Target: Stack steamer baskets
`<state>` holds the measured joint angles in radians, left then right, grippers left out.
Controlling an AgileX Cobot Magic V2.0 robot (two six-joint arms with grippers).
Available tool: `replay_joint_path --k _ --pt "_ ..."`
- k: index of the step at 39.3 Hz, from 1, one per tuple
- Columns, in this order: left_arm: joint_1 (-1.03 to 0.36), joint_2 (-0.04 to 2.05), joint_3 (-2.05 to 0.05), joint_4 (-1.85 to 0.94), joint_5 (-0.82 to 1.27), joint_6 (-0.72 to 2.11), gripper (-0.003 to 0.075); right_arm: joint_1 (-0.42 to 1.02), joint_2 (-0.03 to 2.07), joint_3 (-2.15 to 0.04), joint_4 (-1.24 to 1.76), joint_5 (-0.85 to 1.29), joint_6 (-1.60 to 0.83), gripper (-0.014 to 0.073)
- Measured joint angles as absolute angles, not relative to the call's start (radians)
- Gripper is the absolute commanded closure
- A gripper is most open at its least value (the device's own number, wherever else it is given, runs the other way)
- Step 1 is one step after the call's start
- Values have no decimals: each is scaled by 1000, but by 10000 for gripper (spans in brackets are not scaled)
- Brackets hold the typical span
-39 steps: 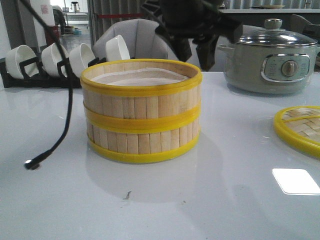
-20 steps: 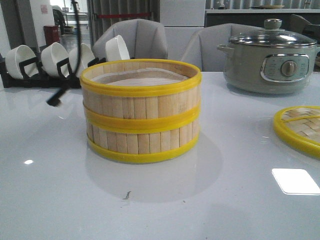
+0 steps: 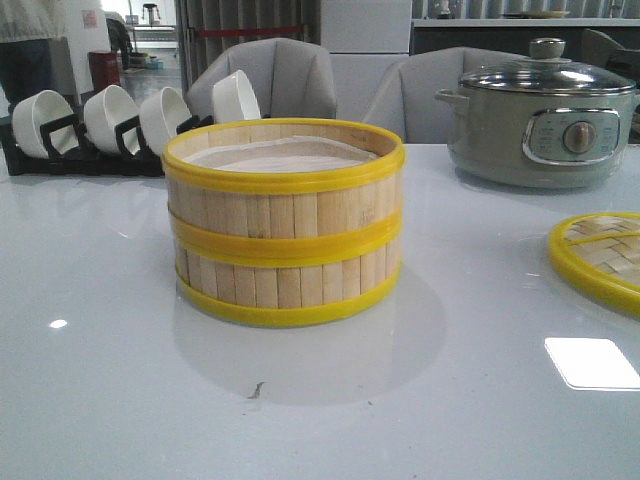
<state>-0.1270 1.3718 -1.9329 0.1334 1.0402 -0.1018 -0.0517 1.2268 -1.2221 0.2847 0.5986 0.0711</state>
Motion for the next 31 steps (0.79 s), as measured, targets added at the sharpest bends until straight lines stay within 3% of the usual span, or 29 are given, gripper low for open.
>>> replay_joint_path --k 18,31 --pt "-97 779 -1020 76 733 -123 634 -51 1227 -1222 291 601 71 97" --pt "-97 593 -643 72 611 -124 634 -51 1227 -1222 291 628 71 97"
